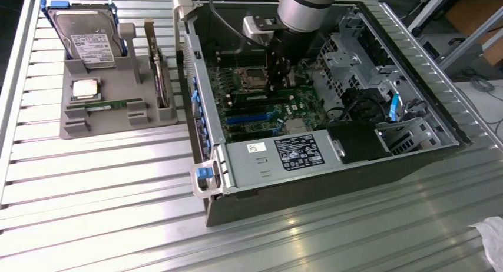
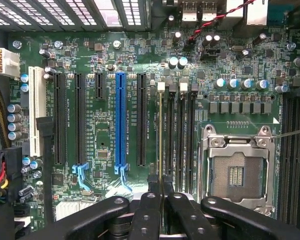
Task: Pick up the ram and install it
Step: 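Insert the ram into the slot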
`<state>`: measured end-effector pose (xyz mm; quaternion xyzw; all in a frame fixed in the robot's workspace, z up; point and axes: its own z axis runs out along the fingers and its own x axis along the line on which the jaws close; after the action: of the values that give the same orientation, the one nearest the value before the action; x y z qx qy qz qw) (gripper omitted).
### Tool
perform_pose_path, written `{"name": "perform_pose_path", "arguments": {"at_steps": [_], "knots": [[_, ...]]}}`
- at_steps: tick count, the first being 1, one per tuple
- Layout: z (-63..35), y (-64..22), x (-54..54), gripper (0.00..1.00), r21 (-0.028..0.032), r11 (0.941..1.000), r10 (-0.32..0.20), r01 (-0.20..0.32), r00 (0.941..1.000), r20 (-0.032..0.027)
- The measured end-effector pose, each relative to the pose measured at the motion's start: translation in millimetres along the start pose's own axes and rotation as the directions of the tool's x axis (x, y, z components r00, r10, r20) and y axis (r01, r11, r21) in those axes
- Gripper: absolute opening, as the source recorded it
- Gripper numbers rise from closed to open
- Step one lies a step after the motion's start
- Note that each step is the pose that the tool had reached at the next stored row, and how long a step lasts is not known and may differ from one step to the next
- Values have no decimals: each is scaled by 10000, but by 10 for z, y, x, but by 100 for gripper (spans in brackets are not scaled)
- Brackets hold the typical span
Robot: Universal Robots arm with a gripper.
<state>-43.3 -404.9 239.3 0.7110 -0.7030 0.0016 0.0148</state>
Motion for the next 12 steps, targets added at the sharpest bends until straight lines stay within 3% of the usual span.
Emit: {"name": "perform_pose_path", "arguments": {"at_steps": [5,6,7,8,12], "knots": [[-41,1,0,12,7,10000,0,0,10000,5],[-42,2,1,12,7,10000,1,-1,10000,32],[-40,1,1,12,7,10000,-1,1,9999,120],[-40,1,0,12,9,10000,-2,2,9999,169],[-39,6,22,12,8,10000,-4,4,9999,170]]}}
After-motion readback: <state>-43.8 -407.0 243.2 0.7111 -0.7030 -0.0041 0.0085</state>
